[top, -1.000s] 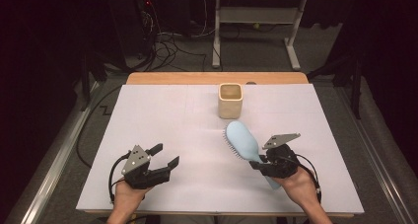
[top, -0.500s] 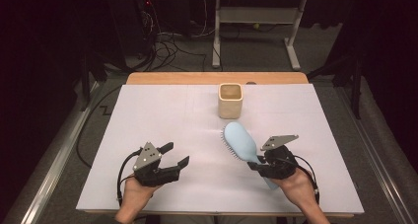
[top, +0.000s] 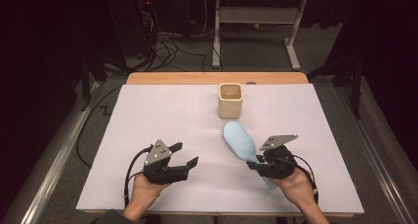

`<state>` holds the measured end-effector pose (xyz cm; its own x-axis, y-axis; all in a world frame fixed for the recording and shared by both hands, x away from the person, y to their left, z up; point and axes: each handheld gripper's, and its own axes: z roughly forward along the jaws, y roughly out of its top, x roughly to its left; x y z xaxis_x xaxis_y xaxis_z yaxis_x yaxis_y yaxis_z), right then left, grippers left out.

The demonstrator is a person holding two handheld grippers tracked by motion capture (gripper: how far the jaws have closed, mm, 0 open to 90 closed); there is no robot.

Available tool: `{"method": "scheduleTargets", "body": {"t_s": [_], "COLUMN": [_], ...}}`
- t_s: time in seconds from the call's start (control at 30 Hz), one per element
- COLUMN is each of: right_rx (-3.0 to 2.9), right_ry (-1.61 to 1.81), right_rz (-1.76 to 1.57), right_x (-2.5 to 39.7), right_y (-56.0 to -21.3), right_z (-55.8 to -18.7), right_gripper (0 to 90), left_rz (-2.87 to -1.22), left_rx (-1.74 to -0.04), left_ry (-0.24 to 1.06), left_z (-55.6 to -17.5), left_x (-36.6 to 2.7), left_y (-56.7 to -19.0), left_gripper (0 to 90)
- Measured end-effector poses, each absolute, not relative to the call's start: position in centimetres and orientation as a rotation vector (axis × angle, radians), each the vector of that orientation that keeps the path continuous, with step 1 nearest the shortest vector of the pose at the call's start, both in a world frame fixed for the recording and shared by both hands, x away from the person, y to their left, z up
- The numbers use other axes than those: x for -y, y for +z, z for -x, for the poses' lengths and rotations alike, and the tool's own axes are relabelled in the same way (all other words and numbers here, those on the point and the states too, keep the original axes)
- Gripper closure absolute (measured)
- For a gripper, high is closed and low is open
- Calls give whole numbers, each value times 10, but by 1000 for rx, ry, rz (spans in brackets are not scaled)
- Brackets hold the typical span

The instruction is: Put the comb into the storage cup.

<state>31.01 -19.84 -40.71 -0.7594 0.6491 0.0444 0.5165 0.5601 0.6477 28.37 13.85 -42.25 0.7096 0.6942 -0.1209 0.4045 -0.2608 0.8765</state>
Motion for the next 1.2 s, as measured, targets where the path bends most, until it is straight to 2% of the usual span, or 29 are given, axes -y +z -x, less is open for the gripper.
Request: {"method": "scheduleTargets", "body": {"t_s": [0.43,1.2], "right_rx": [-2587,-2584], "right_ry": [979,982], "right_rz": [-968,-946], "right_x": [195,190], "right_y": [-406,-406], "right_z": [-310,-310], "right_gripper": [705,704], "left_rz": [-1926,-1966], "left_rx": [-834,-751], "left_ry": [289,223], "left_z": [-291,-296], "left_x": [-121,-82], "left_y": [-424,-424], "left_gripper": [228,234]}}
